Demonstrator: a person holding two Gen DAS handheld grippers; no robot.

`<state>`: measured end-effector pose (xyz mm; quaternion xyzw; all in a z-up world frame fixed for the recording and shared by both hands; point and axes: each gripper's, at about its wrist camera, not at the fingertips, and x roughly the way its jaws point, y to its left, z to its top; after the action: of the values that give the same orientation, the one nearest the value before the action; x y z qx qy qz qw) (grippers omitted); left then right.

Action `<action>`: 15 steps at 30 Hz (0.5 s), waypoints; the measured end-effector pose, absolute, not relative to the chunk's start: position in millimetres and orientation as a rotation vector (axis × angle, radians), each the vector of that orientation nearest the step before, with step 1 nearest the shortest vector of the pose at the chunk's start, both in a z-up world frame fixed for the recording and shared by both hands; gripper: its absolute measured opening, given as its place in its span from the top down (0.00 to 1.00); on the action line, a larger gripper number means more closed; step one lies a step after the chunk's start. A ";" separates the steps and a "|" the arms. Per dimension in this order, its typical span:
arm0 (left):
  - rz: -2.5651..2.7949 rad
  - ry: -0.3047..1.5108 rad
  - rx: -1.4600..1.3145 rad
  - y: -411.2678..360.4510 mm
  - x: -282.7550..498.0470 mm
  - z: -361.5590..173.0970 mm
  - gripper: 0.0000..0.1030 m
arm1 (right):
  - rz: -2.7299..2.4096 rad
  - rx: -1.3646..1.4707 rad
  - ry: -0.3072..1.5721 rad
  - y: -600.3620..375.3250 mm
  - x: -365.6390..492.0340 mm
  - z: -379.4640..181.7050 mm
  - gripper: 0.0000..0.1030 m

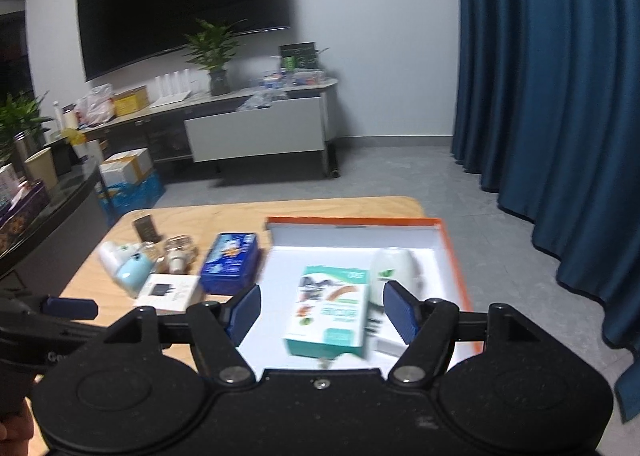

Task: Organize rigid objects
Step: 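Withdraw both tools from the box toward the remaining items on the table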

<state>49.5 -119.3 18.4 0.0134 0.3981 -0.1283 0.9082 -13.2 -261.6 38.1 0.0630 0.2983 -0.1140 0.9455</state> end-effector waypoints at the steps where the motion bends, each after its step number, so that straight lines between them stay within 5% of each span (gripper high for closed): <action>1: -0.256 0.821 0.021 -114.0 49.2 19.4 0.05 | -0.222 0.129 0.611 -256.9 -10.9 37.7 0.22; 15: -0.143 0.820 -0.060 -50.0 50.6 10.9 0.04 | -0.099 0.118 0.665 -202.9 16.7 23.7 0.21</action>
<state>50.6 -50.0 10.9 -0.0291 0.3982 -0.0694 0.9142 16.7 -202.9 23.7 0.0581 0.3260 -0.0483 0.9424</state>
